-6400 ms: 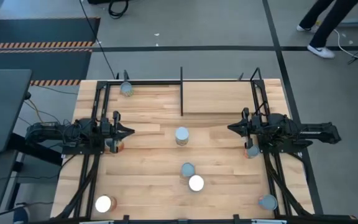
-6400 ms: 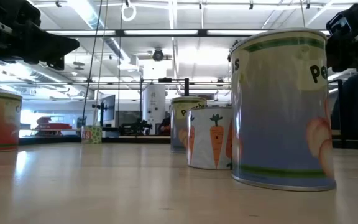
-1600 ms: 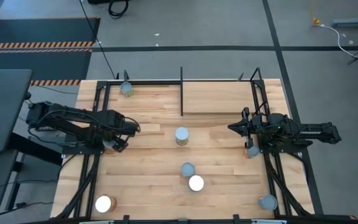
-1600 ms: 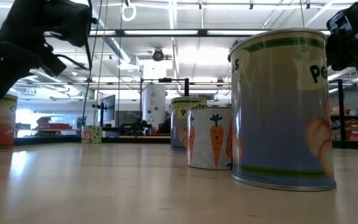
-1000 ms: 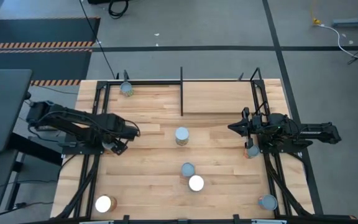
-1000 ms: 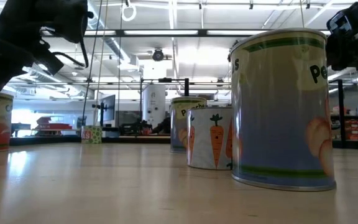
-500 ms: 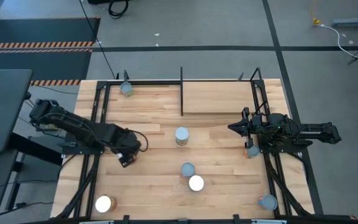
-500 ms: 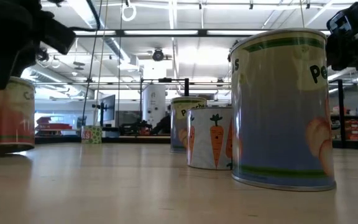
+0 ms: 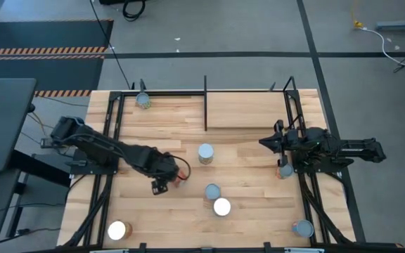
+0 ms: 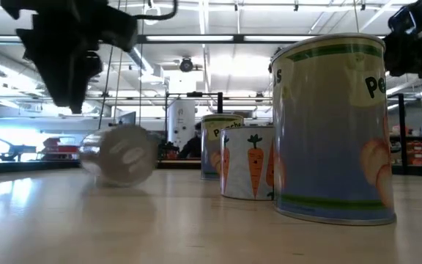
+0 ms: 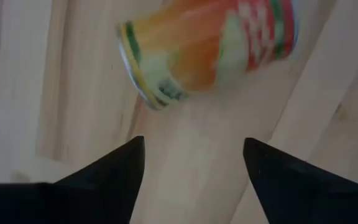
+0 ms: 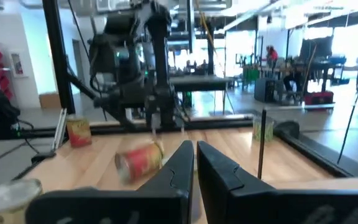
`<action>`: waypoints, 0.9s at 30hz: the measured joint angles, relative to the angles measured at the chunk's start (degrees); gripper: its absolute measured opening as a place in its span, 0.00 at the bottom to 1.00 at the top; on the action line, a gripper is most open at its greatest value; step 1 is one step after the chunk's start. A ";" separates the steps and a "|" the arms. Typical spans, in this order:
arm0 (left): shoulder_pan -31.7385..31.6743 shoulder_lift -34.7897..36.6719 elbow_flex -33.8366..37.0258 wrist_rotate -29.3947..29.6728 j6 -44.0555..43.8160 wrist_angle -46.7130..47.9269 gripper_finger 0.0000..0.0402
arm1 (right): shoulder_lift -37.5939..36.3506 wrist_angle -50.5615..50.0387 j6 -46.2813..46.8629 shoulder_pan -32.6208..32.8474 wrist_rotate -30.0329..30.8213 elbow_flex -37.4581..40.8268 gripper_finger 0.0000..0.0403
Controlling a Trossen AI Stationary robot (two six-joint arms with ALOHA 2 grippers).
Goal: Pick and place cans onto a shelf
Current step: Put the top large canned corn on the shelf
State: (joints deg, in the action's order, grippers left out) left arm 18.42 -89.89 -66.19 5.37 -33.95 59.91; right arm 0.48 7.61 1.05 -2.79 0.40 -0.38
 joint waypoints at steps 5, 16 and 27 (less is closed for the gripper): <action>0.03 -2.12 -4.69 0.89 1.39 1.01 0.68 | -0.01 10.47 12.26 0.04 0.13 -0.01 0.07; 0.74 12.13 0.59 7.50 -1.92 -4.59 0.68 | 1.19 28.14 31.74 0.04 16.50 -0.47 0.07; 0.72 22.10 20.23 6.62 -5.44 -23.88 0.68 | 36.76 16.01 32.40 8.66 20.72 -21.85 0.02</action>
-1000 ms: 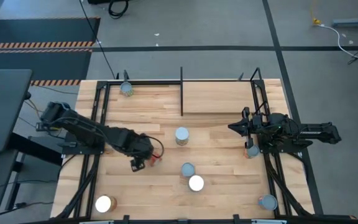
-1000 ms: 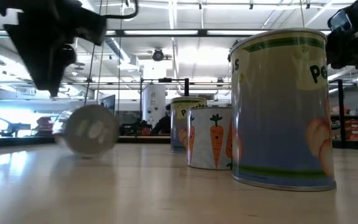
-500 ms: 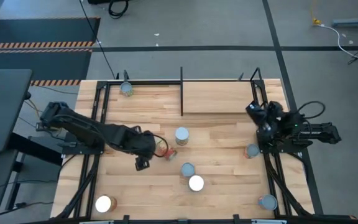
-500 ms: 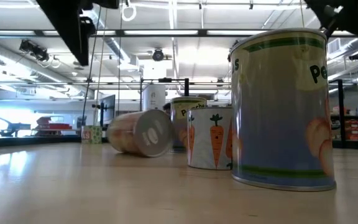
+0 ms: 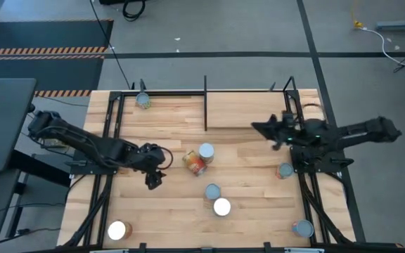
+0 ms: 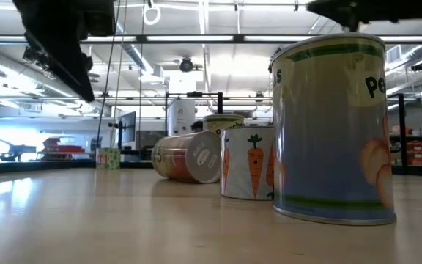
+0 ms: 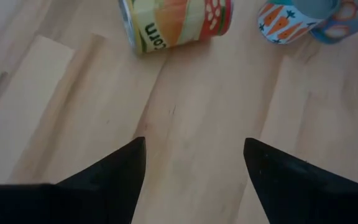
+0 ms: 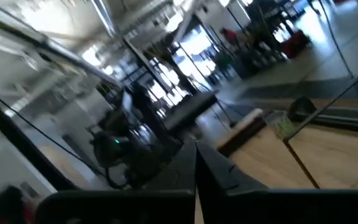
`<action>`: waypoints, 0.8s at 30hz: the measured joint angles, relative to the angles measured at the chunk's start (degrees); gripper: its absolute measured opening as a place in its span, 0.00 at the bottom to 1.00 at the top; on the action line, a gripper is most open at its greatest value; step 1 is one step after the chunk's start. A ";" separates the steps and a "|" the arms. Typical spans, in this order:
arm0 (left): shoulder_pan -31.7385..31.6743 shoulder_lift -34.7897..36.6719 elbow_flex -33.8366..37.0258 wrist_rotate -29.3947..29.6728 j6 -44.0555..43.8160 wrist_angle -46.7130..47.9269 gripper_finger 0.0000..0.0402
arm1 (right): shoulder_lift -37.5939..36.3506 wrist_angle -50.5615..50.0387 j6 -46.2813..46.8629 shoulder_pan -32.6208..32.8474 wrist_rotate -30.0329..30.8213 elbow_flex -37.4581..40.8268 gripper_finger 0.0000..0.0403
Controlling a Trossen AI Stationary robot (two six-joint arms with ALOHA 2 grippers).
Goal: Pick and place cans onto a shelf
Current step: Put the top large canned corn on the shelf
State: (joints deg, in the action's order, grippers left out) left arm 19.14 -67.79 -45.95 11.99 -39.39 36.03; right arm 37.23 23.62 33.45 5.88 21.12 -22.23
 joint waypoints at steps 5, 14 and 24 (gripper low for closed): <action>-0.30 -0.45 5.71 -0.03 4.02 -10.12 0.68 | 19.13 -10.97 2.01 2.08 0.61 -15.70 0.02; -0.81 0.13 10.00 1.34 10.46 -13.54 0.68 | 46.70 -37.04 7.30 3.04 0.28 -46.99 0.06; -0.55 7.81 10.05 6.29 10.05 -0.16 0.68 | 69.19 -61.64 7.05 1.17 -4.13 -77.23 0.28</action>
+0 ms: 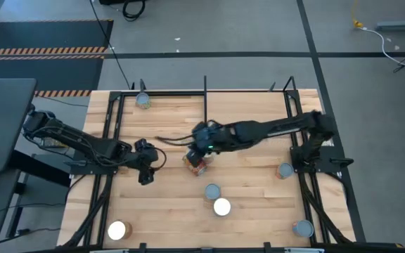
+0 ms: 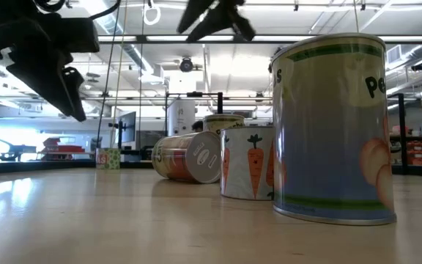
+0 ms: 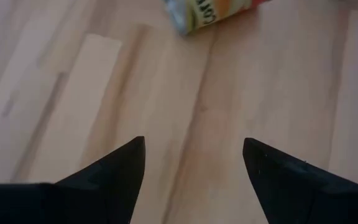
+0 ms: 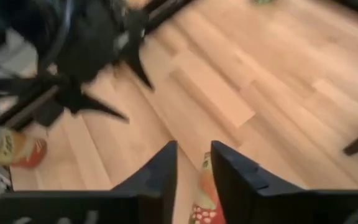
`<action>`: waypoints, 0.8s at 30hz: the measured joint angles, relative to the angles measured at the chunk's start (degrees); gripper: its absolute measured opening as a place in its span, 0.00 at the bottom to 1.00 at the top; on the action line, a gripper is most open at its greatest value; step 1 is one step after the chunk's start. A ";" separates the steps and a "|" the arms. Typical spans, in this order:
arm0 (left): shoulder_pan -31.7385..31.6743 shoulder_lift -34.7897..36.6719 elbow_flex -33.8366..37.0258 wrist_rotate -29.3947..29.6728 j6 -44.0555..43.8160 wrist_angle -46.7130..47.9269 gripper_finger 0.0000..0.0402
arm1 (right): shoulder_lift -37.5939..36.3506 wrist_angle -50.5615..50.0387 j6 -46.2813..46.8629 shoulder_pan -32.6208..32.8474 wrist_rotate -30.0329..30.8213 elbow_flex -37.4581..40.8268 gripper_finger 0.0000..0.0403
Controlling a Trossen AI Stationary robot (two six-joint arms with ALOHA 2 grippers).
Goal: Pick and place cans onto a shelf
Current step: Put the top large canned corn on the shelf
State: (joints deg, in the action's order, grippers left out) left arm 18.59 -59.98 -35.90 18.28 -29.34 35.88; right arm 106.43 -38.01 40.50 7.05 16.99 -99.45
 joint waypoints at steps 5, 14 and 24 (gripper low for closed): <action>-0.04 6.09 0.00 1.43 -1.77 6.99 0.68 | 10.11 -6.37 -0.58 -0.83 -4.55 -10.97 0.46; -0.09 16.25 0.00 3.07 -8.03 14.81 0.68 | 24.99 -14.07 2.54 -4.60 -11.10 -25.64 0.71; -0.15 18.00 -0.01 5.50 -11.02 14.72 0.68 | 34.04 -27.59 3.90 -7.24 -14.07 -33.95 0.72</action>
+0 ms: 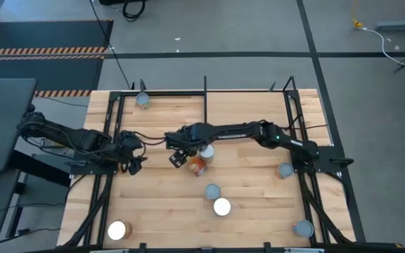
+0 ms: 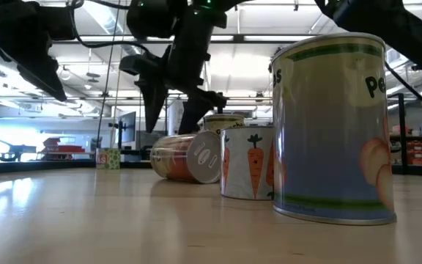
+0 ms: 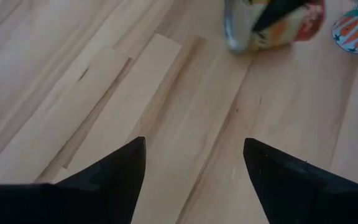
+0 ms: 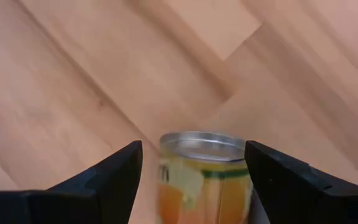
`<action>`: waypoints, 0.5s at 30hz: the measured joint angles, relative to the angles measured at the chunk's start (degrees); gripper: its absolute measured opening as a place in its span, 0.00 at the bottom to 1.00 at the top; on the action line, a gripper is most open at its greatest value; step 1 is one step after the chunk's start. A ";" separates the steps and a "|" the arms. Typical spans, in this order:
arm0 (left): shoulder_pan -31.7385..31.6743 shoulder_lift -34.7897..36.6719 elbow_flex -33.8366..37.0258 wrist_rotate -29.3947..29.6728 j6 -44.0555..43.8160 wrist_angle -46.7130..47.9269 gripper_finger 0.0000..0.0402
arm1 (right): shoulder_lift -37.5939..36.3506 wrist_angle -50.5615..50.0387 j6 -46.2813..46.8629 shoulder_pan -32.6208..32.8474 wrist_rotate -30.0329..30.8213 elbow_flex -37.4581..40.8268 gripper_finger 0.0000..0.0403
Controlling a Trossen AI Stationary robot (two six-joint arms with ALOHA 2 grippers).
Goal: Pick and place cans onto a shelf
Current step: Put the top large canned corn on the shelf
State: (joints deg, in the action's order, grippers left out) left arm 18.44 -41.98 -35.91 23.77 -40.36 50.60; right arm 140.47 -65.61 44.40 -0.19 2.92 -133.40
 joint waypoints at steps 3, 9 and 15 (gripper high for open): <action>0.00 0.00 0.01 0.22 0.02 -0.07 0.68 | 0.17 -1.73 -1.13 0.13 -0.23 0.07 0.72; -0.03 0.00 -0.01 1.69 0.02 -0.12 0.68 | 0.15 -2.44 -4.34 0.28 0.26 0.07 0.73; -1.50 0.00 -0.01 1.77 0.40 -0.26 0.68 | 0.14 -4.70 -8.45 0.69 -2.43 0.07 0.83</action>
State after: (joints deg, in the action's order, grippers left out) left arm 16.93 -41.98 -35.92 25.54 -39.96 50.34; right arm 140.61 -70.30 35.95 0.50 0.50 -133.34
